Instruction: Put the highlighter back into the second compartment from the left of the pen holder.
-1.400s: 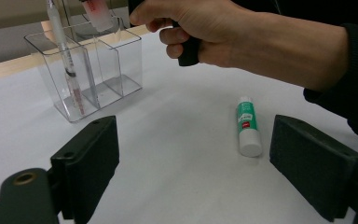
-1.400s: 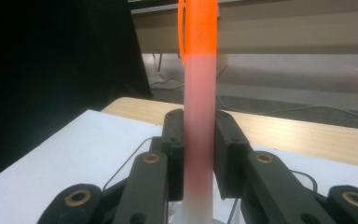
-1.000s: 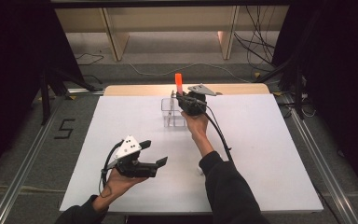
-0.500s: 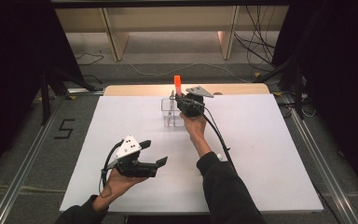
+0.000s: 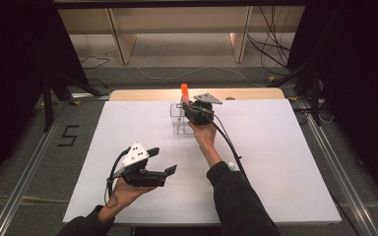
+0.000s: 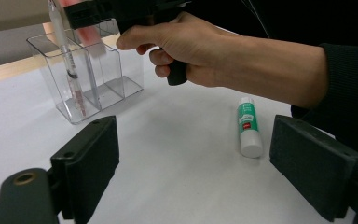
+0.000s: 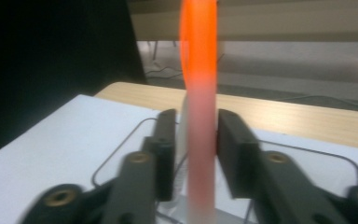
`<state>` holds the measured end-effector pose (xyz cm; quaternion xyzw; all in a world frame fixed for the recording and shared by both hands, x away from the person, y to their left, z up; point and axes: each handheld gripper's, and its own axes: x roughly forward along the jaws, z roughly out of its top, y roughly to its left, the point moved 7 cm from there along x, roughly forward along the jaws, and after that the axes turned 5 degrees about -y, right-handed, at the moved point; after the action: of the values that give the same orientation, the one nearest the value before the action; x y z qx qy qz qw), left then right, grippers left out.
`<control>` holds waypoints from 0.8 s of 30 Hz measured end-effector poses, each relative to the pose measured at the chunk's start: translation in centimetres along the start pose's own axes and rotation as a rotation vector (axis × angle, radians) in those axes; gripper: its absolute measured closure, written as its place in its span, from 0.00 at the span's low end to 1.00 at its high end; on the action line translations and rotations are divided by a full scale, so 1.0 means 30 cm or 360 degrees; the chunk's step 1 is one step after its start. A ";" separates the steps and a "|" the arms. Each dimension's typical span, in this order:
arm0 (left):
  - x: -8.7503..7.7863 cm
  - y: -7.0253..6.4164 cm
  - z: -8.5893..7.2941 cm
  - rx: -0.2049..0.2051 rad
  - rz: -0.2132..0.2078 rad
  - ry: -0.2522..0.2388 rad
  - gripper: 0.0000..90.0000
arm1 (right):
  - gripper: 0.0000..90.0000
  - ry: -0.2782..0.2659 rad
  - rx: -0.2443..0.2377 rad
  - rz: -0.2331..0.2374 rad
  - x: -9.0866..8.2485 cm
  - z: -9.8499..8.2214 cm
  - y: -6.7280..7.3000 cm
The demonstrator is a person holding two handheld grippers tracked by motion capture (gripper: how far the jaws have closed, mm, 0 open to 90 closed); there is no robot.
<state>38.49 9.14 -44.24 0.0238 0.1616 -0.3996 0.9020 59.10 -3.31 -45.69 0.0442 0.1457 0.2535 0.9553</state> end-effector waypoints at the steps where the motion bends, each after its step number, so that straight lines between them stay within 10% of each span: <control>1: 0.000 0.000 0.000 -0.0001 0.0000 0.0001 0.17 | 0.67 0.0003 0.0008 0.0019 -0.005 0.005 0.002; 10: 0.002 0.000 -0.001 -0.0006 0.0001 0.0011 0.17 | 0.41 0.0048 0.0013 0.0168 -0.110 0.094 -0.016; 24: 0.004 0.006 -0.002 -0.0011 0.0015 0.0016 0.17 | 0.31 0.0258 -0.0419 0.0385 -0.321 0.118 0.006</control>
<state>38.68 9.19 -44.35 0.0234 0.1673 -0.3948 0.9031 52.10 -7.96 -39.83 -0.0846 0.1812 0.3860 0.9006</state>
